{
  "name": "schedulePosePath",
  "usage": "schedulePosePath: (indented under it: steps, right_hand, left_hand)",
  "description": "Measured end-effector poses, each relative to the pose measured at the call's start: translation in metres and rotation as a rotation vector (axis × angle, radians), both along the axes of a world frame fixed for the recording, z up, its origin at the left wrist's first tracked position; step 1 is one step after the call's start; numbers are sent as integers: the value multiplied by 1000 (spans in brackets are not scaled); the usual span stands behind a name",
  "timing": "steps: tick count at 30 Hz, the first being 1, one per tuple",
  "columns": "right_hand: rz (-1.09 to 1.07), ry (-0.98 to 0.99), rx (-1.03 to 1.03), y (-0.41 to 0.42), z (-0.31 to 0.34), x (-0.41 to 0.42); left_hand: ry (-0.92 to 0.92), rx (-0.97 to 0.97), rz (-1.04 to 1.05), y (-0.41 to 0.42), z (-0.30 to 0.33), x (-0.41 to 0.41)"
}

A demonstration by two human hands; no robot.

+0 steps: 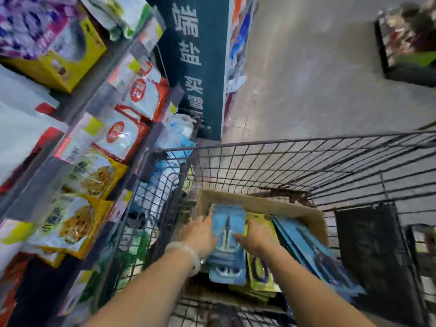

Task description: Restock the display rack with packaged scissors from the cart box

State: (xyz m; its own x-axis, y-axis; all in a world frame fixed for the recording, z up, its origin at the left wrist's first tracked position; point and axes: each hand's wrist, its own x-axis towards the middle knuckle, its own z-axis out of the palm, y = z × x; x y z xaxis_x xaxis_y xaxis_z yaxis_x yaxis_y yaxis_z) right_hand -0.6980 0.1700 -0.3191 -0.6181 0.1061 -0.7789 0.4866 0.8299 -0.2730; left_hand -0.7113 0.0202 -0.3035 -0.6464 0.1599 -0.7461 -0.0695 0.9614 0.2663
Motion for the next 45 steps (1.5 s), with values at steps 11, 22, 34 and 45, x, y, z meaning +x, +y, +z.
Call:
schedulePosePath:
  steps: [11, 22, 34, 45]
  right_hand:
    - [-253, -183, -47, -9, -40, -9]
    - [-715, -63, -670, -14, -4, 0]
    - [-337, -193, -21, -16, -52, 7]
    - [-527, -262, -162, -1, -23, 14]
  left_hand:
    - [-202, 126, 581, 13, -32, -8]
    - [-347, 496, 1019, -11, 3, -15]
    - [-228, 465, 1045, -57, -18, 5]
    - [-169, 527, 973, -60, 16, 12]
